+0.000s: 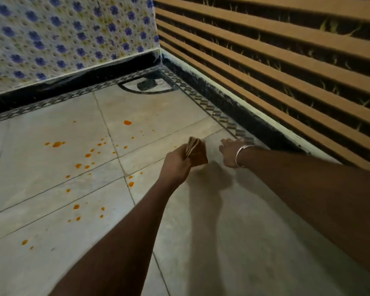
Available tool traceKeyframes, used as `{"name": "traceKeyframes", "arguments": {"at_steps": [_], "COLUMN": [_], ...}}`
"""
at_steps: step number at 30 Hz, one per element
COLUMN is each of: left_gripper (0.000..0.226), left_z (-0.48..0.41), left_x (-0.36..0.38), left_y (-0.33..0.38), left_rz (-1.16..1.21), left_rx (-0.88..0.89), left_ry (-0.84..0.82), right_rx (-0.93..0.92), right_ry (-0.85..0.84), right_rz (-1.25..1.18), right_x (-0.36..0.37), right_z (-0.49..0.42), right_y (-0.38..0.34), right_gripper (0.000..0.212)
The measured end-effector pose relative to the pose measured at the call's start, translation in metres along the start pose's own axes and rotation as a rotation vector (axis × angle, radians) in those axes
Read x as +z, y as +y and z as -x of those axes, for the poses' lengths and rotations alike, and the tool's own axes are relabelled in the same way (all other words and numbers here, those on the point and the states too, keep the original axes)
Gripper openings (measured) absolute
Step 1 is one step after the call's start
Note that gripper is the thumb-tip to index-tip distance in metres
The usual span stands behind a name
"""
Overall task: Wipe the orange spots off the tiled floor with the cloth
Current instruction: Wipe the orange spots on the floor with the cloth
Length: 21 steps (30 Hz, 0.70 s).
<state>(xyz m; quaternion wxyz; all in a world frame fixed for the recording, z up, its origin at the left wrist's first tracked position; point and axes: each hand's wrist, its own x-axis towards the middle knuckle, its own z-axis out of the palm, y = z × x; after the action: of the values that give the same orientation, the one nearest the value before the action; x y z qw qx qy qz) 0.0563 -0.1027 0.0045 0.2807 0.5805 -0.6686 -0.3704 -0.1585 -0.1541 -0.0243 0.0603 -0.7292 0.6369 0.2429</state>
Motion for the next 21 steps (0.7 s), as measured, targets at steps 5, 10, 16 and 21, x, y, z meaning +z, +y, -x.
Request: {"name": "traceKeyframes", "arguments": {"at_steps": [5,10,16,21], "left_gripper": [0.055,0.083,0.078,0.082], "left_z": [-0.025,-0.020,-0.038,-0.088], "left_x": [0.052,0.086,0.128,0.126], "left_y": [-0.050,-0.089,-0.083,-0.081], "left_rz": [-0.568,-0.502,-0.765,-0.807], "left_rx": [0.258,0.158,0.275,0.334], "left_ry": [-0.429,-0.289,-0.204,-0.216], "right_rx": [0.127,0.099,0.125,0.238], "right_ry": [0.175,0.399,0.443,0.418], "right_rz": [-0.325,-0.497,-0.479,-0.428], "right_x": [0.057,0.115,0.143,0.144], "right_z": [0.006,0.028,0.015,-0.003], "right_y": [0.004,-0.016,-0.027,-0.002], "right_gripper": [0.065,0.065,0.073,0.077]}}
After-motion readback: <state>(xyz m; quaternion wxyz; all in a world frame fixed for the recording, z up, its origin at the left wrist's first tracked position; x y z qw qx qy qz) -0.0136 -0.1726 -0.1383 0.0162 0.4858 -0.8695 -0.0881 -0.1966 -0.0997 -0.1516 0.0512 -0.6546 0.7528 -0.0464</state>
